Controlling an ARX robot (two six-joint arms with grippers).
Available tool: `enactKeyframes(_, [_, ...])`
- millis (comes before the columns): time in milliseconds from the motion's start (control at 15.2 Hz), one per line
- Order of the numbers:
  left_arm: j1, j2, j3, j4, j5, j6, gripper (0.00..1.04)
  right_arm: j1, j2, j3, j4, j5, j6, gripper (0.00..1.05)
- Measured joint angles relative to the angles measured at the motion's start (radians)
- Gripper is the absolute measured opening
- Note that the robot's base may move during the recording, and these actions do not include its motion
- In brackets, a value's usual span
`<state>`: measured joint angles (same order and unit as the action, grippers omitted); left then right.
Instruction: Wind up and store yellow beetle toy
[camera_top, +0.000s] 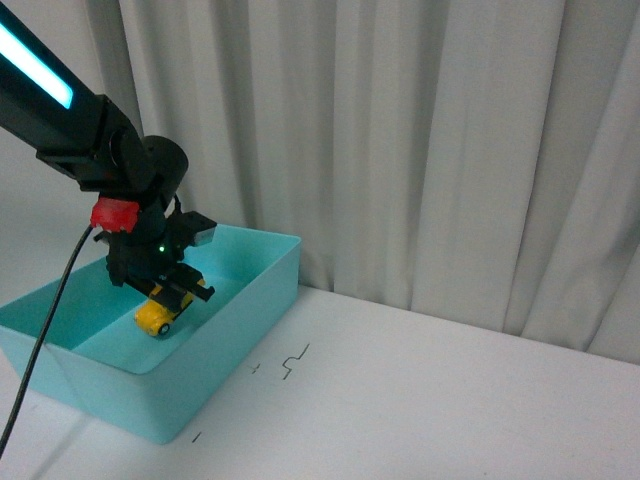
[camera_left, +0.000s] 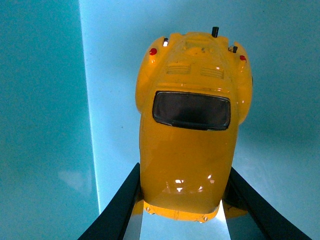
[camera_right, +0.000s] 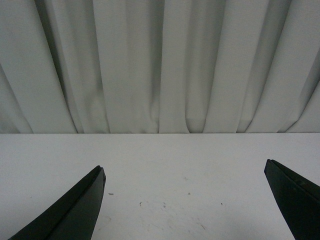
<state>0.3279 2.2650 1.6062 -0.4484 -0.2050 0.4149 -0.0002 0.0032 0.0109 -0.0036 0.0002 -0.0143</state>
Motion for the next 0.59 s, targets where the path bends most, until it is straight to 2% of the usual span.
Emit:
enactKeyframes(263, [-0.010, 0.024, 0.023, 0.003, 0.003, -0.014, 0.39, 0.000, 0.000, 0.000, 0.000, 0.000, 0.000, 0.98])
enactKeyframes(461, [-0.013, 0.024, 0.024, 0.000, 0.023, -0.016, 0.76, 0.000, 0.000, 0.000, 0.000, 0.000, 0.000, 0.98])
enactKeyframes(526, [-0.010, 0.024, 0.026, 0.002, 0.048, -0.017, 0.91, 0.000, 0.000, 0.000, 0.000, 0.000, 0.000, 0.98])
enactKeyframes(592, [-0.005, 0.023, 0.026, 0.027, 0.090, -0.017, 1.00, 0.000, 0.000, 0.000, 0.000, 0.000, 0.000, 0.98])
